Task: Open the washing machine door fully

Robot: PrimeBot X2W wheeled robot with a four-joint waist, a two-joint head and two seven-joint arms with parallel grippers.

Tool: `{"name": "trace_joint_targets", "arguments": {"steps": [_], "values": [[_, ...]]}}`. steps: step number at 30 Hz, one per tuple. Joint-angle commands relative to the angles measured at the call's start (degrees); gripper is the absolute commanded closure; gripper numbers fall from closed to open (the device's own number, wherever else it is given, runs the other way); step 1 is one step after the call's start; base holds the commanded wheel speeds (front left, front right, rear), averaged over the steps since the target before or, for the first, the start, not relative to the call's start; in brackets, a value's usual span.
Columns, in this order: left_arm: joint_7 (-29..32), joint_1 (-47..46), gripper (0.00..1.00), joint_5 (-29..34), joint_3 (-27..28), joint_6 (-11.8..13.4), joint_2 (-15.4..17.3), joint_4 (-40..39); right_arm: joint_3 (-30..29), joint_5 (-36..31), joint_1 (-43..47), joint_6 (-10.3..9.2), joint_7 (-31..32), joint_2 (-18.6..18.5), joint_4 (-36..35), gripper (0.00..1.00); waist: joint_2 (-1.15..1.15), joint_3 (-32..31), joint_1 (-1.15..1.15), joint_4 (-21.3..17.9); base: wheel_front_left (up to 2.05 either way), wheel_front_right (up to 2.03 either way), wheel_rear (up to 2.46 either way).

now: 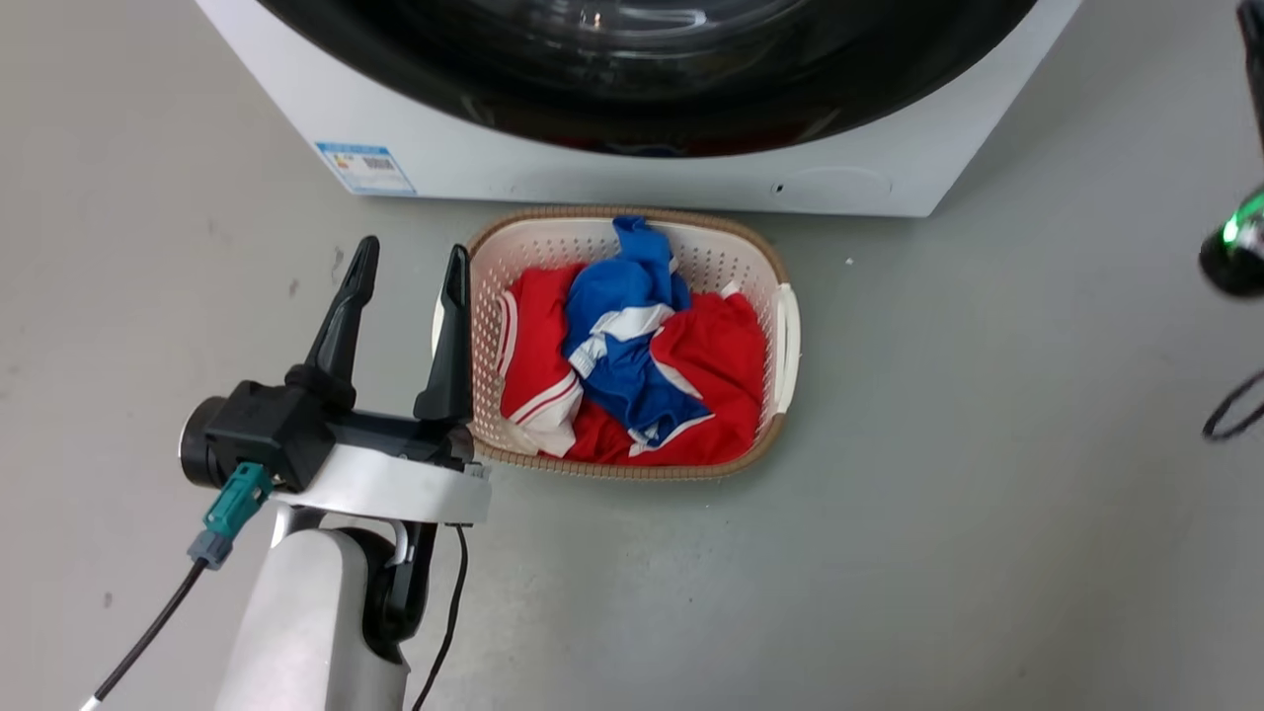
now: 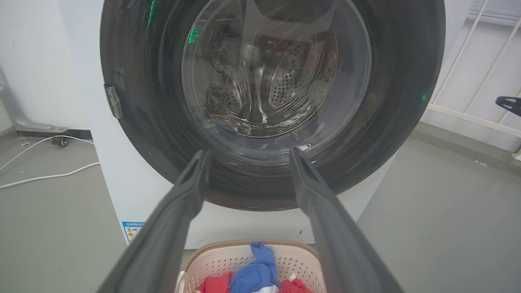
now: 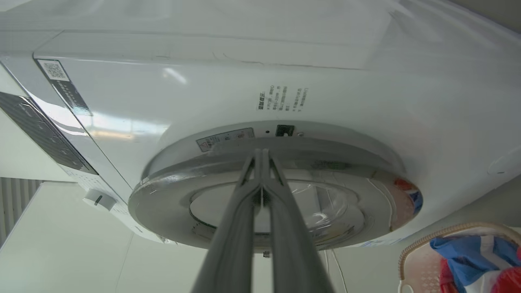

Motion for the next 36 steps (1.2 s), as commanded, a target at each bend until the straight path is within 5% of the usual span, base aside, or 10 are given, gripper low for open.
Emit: {"name": "trace_joint_targets", "arguments": {"steps": [1, 20, 36], "values": [[-0.15, -1.0, 0.0, -0.18, -0.02, 0.03, 0.02, -0.32, 0.68, -0.43, -2.6, 0.03, 0.59, -0.71, 1.23, 1.0, 0.0, 1.62, -0.01, 0.91, 0.0, 0.0, 0.0], [-0.15, -4.49, 0.0, -0.79, -0.96, 0.02, -0.4, -2.02, 11.04, -11.04, -31.93, 0.03, 6.1, -1.96, 19.68, 1.0, 0.0, 7.88, -0.01, 3.41, 0.0, 0.0, 0.0], [-0.15, -4.06, 0.0, -0.65, -1.49, 0.02, -0.56, -1.08, 14.87, -13.74, -31.01, 0.03, 19.06, -2.43, 21.37, 1.0, 0.0, 6.85, -0.01, 3.16, 0.0, 0.0, 0.0]]}}
